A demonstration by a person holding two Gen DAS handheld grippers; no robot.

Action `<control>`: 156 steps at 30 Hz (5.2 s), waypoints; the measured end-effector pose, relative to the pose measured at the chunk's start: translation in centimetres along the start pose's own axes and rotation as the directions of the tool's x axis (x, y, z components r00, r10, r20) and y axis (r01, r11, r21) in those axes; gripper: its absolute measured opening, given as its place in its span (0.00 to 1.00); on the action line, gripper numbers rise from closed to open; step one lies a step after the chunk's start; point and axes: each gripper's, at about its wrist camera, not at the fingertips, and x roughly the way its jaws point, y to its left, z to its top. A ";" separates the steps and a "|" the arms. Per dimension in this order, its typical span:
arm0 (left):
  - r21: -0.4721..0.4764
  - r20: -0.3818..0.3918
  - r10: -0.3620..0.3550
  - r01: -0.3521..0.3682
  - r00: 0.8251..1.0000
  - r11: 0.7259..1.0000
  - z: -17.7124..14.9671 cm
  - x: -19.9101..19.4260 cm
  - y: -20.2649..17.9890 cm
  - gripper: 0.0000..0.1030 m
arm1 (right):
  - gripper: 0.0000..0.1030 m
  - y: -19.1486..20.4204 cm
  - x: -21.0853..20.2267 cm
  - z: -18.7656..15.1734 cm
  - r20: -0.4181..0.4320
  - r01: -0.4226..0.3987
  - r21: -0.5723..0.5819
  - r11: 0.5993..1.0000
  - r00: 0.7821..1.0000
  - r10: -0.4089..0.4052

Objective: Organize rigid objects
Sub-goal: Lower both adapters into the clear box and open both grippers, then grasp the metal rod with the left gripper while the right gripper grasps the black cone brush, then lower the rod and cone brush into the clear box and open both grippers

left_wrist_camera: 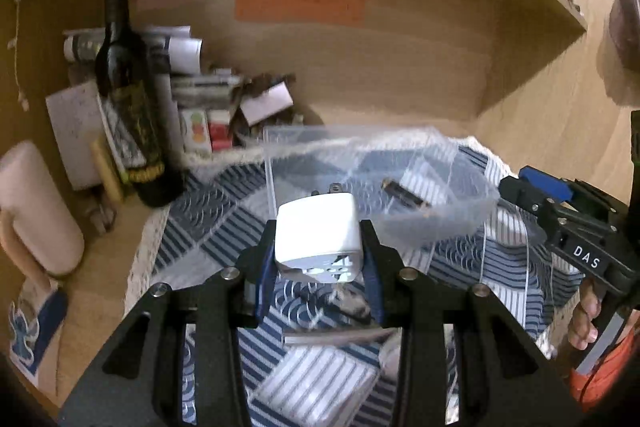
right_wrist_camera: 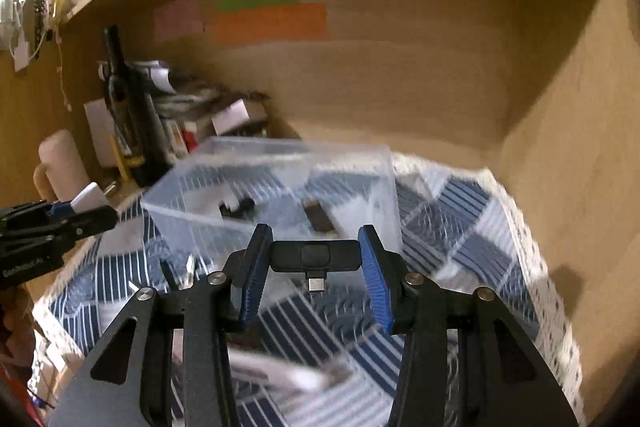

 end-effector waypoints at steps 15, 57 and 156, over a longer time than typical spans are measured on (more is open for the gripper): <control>0.037 -0.119 -0.025 0.029 0.993 0.999 3.7 7.7 -0.9 0.37 | 0.40 1.4 6.9 4.2 -0.051 -0.008 -0.079 0.997 0.999 0.004; 0.117 -0.178 -0.022 0.043 0.984 0.992 -1.1 4.5 -0.5 0.66 | 0.70 1.2 4.6 -0.1 -0.157 -0.096 -0.057 0.994 0.984 0.086; 0.055 -0.171 -0.032 0.042 0.985 0.998 3.4 11.5 -0.2 0.15 | 0.48 2.7 13.8 2.7 -0.294 -0.090 -0.096 0.991 0.954 0.059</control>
